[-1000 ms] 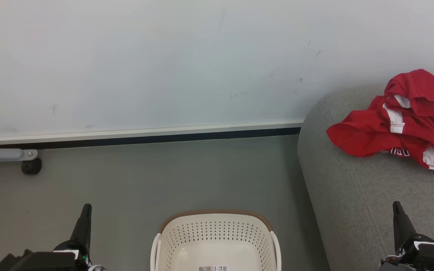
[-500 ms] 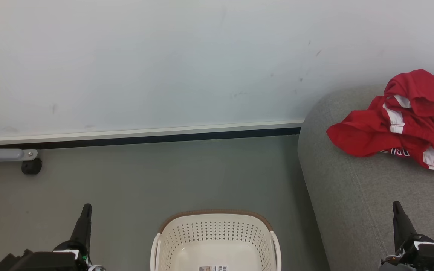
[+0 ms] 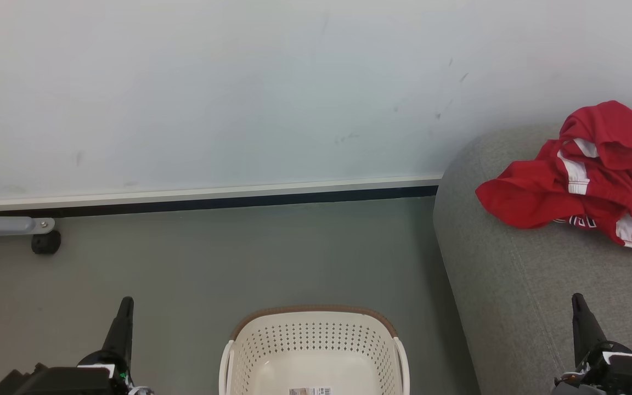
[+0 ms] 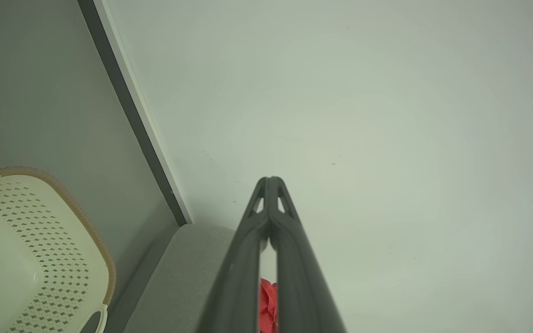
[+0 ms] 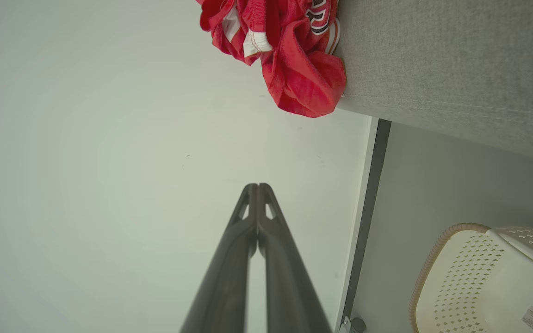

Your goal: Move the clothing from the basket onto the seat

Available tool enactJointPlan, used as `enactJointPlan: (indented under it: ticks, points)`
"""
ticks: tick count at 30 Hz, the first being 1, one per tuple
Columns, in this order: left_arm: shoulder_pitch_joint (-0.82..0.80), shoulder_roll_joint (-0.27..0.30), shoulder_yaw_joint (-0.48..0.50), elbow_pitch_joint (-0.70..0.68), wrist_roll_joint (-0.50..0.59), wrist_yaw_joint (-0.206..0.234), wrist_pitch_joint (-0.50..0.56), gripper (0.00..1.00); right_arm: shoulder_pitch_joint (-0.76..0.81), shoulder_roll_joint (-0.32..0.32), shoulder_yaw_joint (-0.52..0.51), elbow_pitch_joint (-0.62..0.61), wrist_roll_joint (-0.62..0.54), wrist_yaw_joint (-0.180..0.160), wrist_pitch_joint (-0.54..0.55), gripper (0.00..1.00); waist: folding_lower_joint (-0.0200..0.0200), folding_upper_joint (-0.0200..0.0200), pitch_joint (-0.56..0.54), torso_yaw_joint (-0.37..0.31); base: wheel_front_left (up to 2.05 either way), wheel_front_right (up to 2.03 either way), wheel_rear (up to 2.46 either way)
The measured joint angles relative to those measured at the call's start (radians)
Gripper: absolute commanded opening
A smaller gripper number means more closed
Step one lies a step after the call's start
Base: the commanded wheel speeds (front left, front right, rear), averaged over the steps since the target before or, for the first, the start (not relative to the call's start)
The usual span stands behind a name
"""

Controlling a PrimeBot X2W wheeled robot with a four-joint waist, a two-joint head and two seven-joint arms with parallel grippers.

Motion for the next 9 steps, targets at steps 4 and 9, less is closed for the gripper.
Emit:
enactJointPlan:
  ticks: [4, 9]
  points:
    - [0.000, 0.000, 0.000, 0.000, 0.000, 0.000, 0.000, 0.00, 0.000, 0.000, 0.000, 0.000, 0.000, 0.000, 0.000, 0.00, 0.0000, 0.0000, 0.000, 0.000, 0.00, 0.00, 0.00]
    - [0.000, 0.000, 0.000, 0.000, 0.000, 0.000, 0.000, 0.00, 0.000, 0.000, 0.000, 0.000, 0.000, 0.001, 0.000, 0.00, 0.0000, 0.0000, 0.000, 0.000, 0.00, 0.00, 0.00]
